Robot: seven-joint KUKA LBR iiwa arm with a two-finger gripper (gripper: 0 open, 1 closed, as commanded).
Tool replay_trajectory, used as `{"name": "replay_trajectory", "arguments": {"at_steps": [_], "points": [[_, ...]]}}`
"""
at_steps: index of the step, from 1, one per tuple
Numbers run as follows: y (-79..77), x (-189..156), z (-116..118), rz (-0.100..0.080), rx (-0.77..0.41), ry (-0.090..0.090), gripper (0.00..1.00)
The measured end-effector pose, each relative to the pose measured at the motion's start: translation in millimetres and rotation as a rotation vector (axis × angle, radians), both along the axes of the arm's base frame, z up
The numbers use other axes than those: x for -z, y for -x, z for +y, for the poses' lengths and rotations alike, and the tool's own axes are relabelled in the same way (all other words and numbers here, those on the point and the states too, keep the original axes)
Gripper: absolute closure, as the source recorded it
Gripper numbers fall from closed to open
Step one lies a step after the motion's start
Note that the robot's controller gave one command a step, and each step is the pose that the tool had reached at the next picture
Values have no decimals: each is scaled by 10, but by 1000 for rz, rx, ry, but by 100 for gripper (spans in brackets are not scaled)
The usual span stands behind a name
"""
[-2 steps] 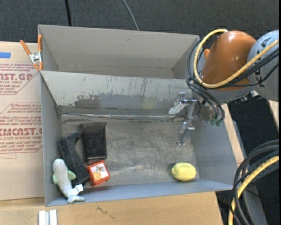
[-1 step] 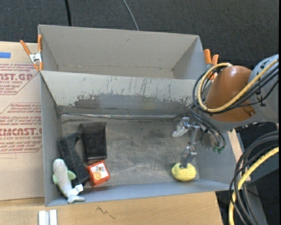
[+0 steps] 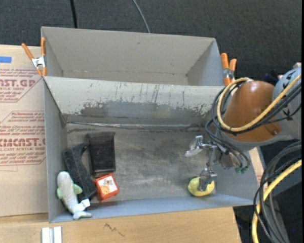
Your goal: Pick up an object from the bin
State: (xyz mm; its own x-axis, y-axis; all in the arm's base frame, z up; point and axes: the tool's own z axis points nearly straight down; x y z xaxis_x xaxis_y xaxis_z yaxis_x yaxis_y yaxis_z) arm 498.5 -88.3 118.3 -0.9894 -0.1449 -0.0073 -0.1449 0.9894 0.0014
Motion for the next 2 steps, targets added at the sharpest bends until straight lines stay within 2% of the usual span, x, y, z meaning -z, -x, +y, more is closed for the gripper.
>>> {"name": "replay_trajectory", "arguments": {"at_steps": [1,2], "points": [[133,-90,-209,6,-227,3,0],[103,336,-228,6,95,1,0]]}}
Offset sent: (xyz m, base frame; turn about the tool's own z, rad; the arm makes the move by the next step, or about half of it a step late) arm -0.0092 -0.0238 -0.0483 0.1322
